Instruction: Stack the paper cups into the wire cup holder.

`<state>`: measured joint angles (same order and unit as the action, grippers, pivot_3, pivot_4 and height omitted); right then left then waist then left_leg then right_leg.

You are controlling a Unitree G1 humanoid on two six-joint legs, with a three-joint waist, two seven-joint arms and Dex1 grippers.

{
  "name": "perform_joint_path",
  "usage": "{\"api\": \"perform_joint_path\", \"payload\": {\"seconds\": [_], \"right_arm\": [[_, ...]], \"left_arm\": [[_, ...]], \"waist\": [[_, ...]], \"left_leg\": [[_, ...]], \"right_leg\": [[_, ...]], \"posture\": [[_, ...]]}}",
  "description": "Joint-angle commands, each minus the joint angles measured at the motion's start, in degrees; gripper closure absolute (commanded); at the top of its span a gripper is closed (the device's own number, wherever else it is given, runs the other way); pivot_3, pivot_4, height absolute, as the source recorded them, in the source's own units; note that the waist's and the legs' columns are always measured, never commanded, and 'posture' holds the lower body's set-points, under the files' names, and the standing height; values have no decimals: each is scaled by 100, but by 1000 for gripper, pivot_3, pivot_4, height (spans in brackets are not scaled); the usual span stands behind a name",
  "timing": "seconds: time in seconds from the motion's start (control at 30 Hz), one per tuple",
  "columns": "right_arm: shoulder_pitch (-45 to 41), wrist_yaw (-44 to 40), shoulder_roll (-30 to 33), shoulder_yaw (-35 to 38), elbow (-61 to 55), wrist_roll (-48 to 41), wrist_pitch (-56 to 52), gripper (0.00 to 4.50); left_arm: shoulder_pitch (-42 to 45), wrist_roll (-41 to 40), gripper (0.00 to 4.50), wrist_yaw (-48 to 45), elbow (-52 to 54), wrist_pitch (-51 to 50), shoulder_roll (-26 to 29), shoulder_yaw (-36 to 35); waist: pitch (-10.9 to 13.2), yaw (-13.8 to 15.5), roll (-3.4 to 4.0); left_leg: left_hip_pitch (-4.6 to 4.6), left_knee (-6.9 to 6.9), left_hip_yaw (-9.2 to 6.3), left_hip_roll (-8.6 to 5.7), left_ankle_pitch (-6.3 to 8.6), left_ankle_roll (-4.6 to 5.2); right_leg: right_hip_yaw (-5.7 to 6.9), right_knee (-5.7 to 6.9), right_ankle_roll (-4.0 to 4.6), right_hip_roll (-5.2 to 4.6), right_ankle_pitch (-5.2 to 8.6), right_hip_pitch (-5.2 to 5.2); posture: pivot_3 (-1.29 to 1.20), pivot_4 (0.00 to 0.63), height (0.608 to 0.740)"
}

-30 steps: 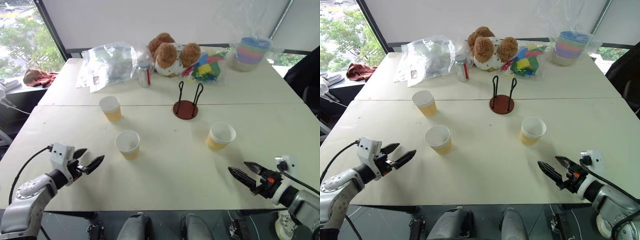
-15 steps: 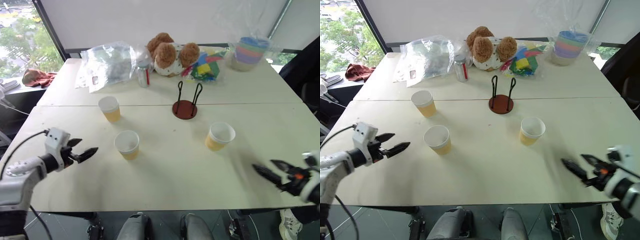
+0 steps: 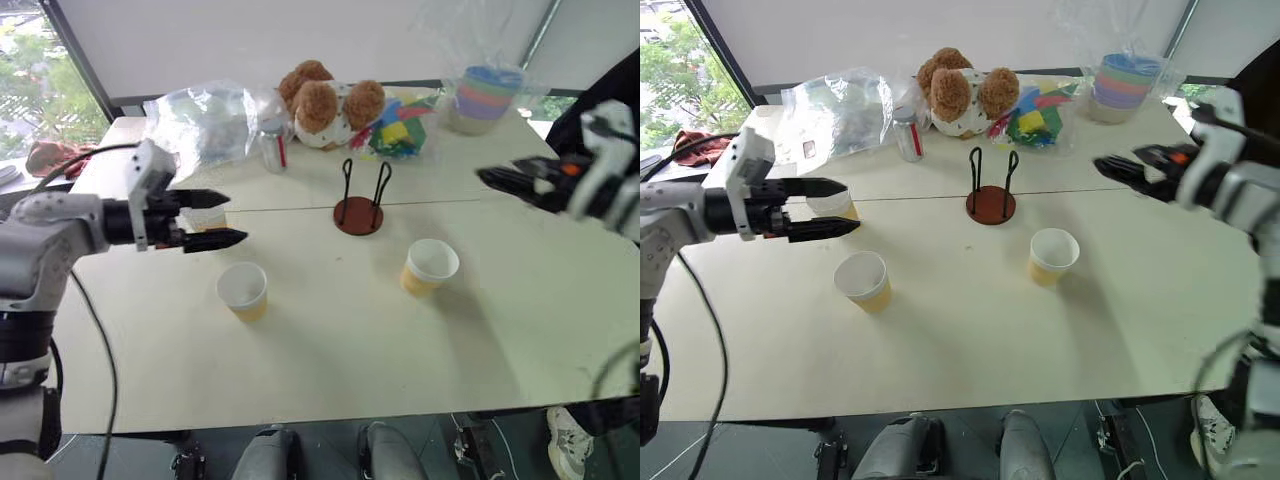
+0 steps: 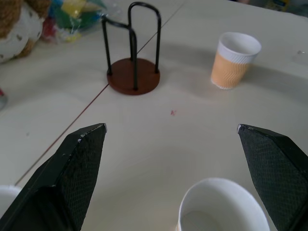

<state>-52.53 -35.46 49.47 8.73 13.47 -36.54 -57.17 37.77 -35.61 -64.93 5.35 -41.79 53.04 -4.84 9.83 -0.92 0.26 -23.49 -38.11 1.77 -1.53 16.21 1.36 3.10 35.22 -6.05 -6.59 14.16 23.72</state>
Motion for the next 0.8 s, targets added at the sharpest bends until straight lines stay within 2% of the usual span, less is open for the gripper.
{"api": "perform_joint_path", "payload": {"seconds": [0.03,0.27,0.57,0.67,0.8], "right_arm": [[-623,178,-548,-353,454,241,-343,49],[-1185,-17,-1164,-521,1192,530,-380,49],[-1324,-9,-1804,-438,1527,680,-366,49],[-1344,28,-1973,-461,1718,816,-224,828],[-1391,110,-2132,-389,1918,940,-69,2830]], "left_arm": [[-129,-104,0,292,421,-80,-102,-211],[-690,-113,0,793,822,-70,-321,-498],[-996,-56,0,1137,832,76,-500,-641],[-970,9,0,1148,724,181,-474,-612],[-883,83,0,1160,587,278,-478,-540]], "waist": [[0,6,0],[2,97,-4],[2,13,-5],[2,5,-5],[2,6,-5]], "left_leg": [[-1,3,0,2,0,0],[-36,-17,-1,-12,5,11],[-26,-20,0,-7,4,10],[-24,-20,1,-6,3,8],[-24,-19,1,-6,2,7]], "right_leg": [[1,5,0,11,0,-1],[7,3,-3,5,-2,8],[9,20,-7,11,-4,8],[9,21,-7,11,-4,9],[9,24,-7,12,-4,10]], "posture": [[0,150,740],[0,150,740],[0,150,740],[0,150,740],[0,150,740]]}}
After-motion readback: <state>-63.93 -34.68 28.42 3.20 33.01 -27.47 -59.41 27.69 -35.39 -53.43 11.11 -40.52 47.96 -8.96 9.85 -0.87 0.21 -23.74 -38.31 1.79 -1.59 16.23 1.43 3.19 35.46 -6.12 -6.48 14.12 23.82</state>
